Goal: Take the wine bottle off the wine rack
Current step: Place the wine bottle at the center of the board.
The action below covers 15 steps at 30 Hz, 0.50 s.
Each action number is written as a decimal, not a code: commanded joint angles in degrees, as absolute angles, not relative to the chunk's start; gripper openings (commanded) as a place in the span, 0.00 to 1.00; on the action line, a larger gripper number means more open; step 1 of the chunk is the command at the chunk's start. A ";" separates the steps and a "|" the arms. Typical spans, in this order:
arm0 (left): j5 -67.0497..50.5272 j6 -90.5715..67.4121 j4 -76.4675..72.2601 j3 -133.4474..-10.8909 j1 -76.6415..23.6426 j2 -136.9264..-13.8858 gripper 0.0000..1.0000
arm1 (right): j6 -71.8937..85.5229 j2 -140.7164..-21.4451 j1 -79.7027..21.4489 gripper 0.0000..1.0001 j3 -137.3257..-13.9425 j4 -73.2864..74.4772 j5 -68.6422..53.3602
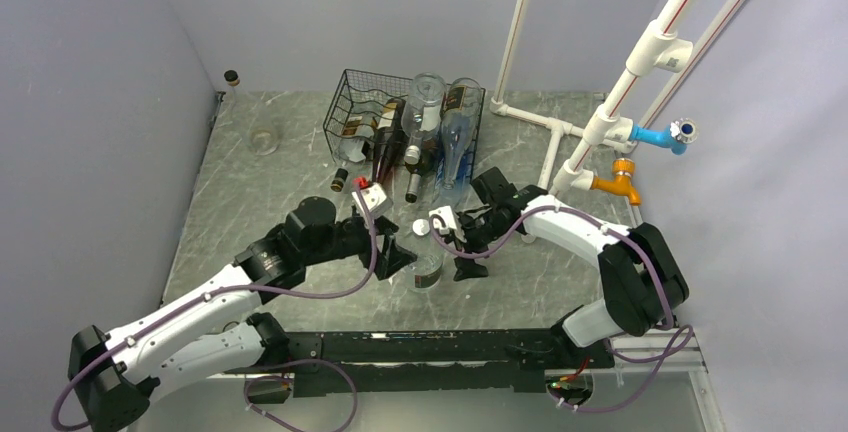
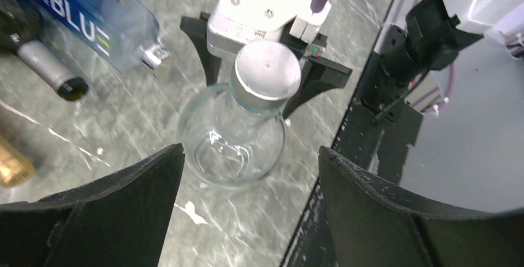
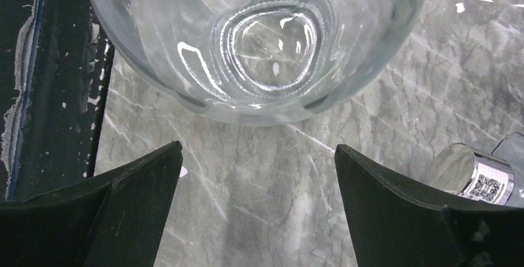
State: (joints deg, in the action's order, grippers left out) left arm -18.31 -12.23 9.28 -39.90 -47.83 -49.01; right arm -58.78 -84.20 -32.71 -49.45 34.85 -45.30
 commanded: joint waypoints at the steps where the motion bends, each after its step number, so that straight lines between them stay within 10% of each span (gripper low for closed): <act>1: -10.31 -7.51 -4.56 -37.59 -50.35 -47.20 0.86 | -61.06 -82.84 -31.53 0.97 -51.92 37.59 -49.29; 15: -5.17 -10.30 -25.25 -23.68 -51.82 -42.43 1.00 | -62.01 -81.74 -30.46 0.97 -53.13 39.79 -51.24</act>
State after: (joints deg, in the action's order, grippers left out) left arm -6.22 -8.84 -16.01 -25.65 -51.46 -42.96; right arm -60.05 -83.66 -30.68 -50.92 38.61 -48.23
